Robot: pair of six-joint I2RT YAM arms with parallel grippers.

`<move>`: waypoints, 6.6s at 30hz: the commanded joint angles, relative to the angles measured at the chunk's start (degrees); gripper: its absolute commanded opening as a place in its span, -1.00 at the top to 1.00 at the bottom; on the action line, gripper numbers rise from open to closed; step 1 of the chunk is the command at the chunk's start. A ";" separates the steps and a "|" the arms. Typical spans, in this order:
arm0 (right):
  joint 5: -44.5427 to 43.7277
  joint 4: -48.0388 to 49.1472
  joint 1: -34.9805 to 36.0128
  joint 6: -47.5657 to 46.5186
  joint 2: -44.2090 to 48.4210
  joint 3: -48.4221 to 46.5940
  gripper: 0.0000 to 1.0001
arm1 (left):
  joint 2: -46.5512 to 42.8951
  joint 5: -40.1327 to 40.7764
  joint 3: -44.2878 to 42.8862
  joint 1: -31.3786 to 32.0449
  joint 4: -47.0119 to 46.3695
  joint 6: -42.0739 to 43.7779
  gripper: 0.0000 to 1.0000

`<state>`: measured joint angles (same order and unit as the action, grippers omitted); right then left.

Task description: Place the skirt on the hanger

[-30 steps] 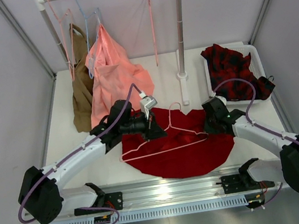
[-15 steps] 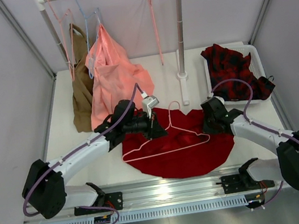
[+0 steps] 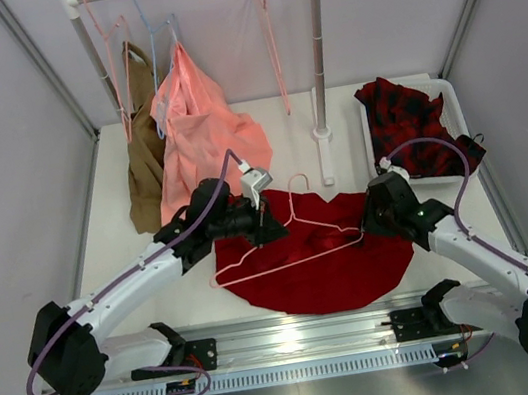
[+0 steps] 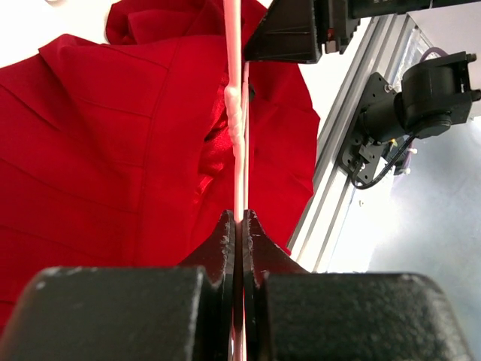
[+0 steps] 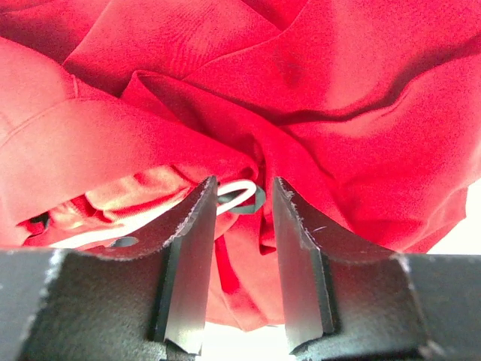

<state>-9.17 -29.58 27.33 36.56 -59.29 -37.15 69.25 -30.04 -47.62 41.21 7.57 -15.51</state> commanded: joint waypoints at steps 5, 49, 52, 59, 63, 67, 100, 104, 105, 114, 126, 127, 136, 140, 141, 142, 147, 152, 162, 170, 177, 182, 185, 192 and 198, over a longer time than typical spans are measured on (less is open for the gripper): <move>2.22 -1.79 -0.26 2.64 4.79 2.95 0.31 | -1.84 2.09 -2.48 -0.17 2.18 2.68 1.00; 5.13 3.31 -0.61 1.77 2.25 2.87 1.00 | 0.27 -4.06 -3.89 0.10 4.29 4.70 1.00; 5.74 2.78 -0.44 1.24 2.25 1.82 1.00 | 0.97 -4.32 -4.33 0.27 3.85 4.70 1.00; 6.53 2.60 0.00 0.18 0.84 0.76 1.00 | 2.99 -8.36 -6.08 0.36 0.08 3.38 1.00; 7.41 2.69 0.70 -0.52 0.40 -0.03 1.00 | 4.66 -7.67 -7.14 0.27 -0.02 3.20 1.00; 6.71 2.25 2.46 -0.87 -0.04 -0.73 1.00 | 5.19 -6.70 -8.02 0.27 -0.28 2.94 1.00; 3.72 1.37 6.77 -2.54 -2.41 -4.95 0.81 | 11.07 -18.82 -5.03 -0.17 -13.01 -3.38 1.00; 3.46 1.37 6.77 -2.28 -3.38 -4.43 0.58 | 13.88 -18.12 -5.65 -0.08 -13.11 -4.00 1.00; 3.37 1.46 6.77 -2.19 -3.64 -4.17 0.55 | 14.33 -17.60 -5.65 -0.17 -13.02 -4.18 1.00; -1.11 0.14 6.51 -1.05 -2.59 -3.90 0.14 | 20.83 -3.10 -8.46 -0.52 -3.18 0.04 1.00; -7.61 -3.20 -1.58 -0.35 -3.11 -5.22 0.11 | 21.63 2.36 -8.37 -0.43 -1.60 2.23 1.00; -7.88 -3.37 -2.02 -0.34 -3.29 -5.13 0.11 | 21.63 2.44 -8.46 -0.43 -1.60 2.32 1.00; -6.91 0.66 -6.76 -2.81 -6.89 -2.84 0.14 | 22.33 4.02 -10.30 1.85 -0.54 3.99 1.00; -7.36 1.02 -7.03 -2.89 -9.18 -3.55 0.16 | 22.94 4.82 -11.71 2.47 -0.02 4.52 1.00; -7.35 1.45 -7.03 -3.33 -9.35 -3.46 0.16 | 22.94 4.73 -11.62 2.56 -0.10 4.78 1.00; -7.62 1.81 -7.03 -3.51 -9.70 -3.29 0.17 | 22.94 4.82 -11.71 2.91 -0.19 4.87 1.00; -3.33 4.18 -7.12 -5.35 -14.97 -3.55 0.82 | 23.82 4.64 -12.23 3.87 -1.16 5.31 1.00; -0.76 3.83 -5.28 -6.59 -16.83 -4.78 1.00 | 26.63 6.05 -14.69 6.33 -0.28 6.98 1.00; 2.14 1.99 -1.84 -3.34 -12.00 -5.48 1.00 | 31.99 5.26 -18.12 10.38 -3.88 5.23 1.00; 5.30 1.72 -0.88 -1.40 -7.26 -4.43 1.00 | 33.40 0.00 -18.74 13.10 -6.17 7.15 1.00; -1.44 -0.64 -0.70 1.15 -3.65 -2.49 1.00 | 37.09 -1.59 -22.25 13.28 -2.66 9.70 1.00; -3.31 -1.44 -2.37 2.11 -2.15 -2.05 0.68 | 38.59 -3.62 -25.33 13.02 1.74 13.83 0.96; -3.66 -1.97 -2.98 1.50 -1.62 -3.28 0.03 | 39.38 -5.02 -26.04 13.02 2.53 13.49 0.82; -3.31 -3.90 -3.51 0.80 -0.04 -4.69 -0.51 | 38.15 -6.96 -24.46 12.14 -0.89 10.50 0.40; 0.55 -0.74 -3.51 -0.52 6.63 -1.79 -0.40 | 34.02 -5.90 -22.88 10.12 -2.38 7.43 0.07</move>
<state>-10.15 -32.71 23.97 37.23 -56.10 -39.20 108.12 -34.57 -71.44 52.69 8.51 -6.31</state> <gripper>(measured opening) 0.704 0.444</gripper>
